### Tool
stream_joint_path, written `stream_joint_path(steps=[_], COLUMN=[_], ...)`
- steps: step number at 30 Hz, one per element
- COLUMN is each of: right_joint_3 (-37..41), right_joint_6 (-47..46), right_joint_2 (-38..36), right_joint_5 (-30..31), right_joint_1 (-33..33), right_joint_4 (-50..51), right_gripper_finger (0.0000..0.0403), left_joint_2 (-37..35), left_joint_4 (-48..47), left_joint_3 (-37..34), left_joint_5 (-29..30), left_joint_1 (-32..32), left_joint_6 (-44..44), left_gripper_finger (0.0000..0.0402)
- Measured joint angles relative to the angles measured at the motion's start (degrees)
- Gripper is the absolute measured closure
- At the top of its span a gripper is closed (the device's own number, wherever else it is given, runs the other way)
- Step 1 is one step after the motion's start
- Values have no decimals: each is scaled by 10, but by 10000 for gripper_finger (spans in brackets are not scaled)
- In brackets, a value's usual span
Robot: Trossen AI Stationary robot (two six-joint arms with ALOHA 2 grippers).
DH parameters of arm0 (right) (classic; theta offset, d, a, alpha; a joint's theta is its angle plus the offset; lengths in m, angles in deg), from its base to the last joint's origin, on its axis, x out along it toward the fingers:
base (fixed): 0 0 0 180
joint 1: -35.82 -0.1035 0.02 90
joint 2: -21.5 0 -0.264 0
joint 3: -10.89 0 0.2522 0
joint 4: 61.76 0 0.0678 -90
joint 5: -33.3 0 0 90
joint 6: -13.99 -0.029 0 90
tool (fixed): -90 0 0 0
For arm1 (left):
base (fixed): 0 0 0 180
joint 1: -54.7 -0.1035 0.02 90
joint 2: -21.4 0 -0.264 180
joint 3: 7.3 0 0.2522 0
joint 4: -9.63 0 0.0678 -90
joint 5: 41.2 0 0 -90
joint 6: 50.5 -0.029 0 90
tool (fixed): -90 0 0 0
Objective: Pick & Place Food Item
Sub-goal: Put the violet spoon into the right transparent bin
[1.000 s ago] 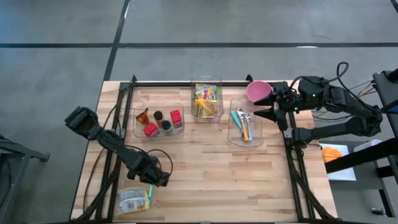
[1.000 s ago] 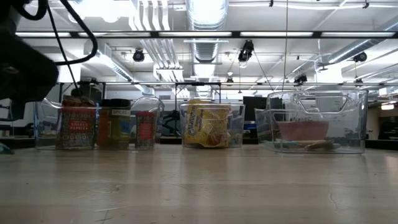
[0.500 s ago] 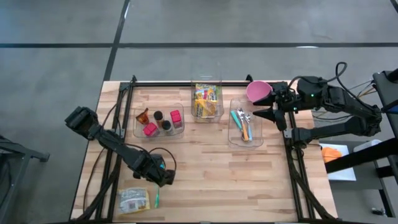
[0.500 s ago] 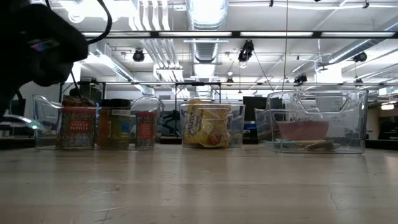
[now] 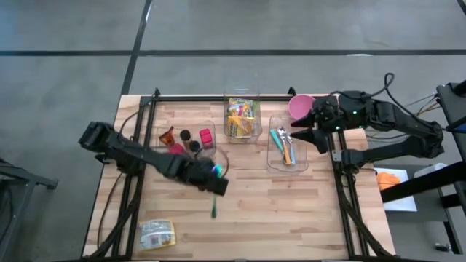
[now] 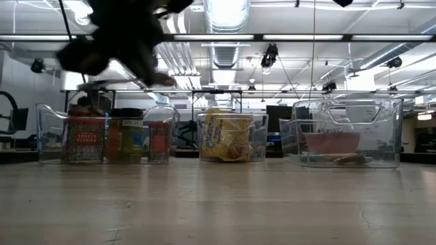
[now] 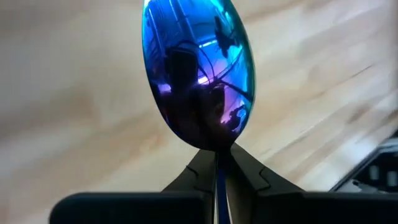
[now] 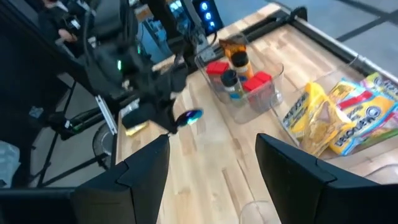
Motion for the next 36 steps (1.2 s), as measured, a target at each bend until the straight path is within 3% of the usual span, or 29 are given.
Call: stream_joint_path(steps=[8,14,32,36], right_joint_3=[4,5,75,100], right_joint_6=[-39,-51,-77,-100], right_joint_2=[30,22,57,68], right_joint_5=[-12,-10,-32,-6], right_joint_1=[0,0,-46,-54], right_joint_4=[-1,-28,-179,-216], right_gripper_finger=[169,169,169,169], left_joint_2=[0,0,0,0], left_joint_4=[6,25,179,195], left_joint_3=[91,124,127,132], left_joint_5=[37,39,28,26], left_joint_1=[-101,-146,-186,-195], left_joint_6=[-199,-287,-391,-396], left_gripper_finger=[385,385,385,385])
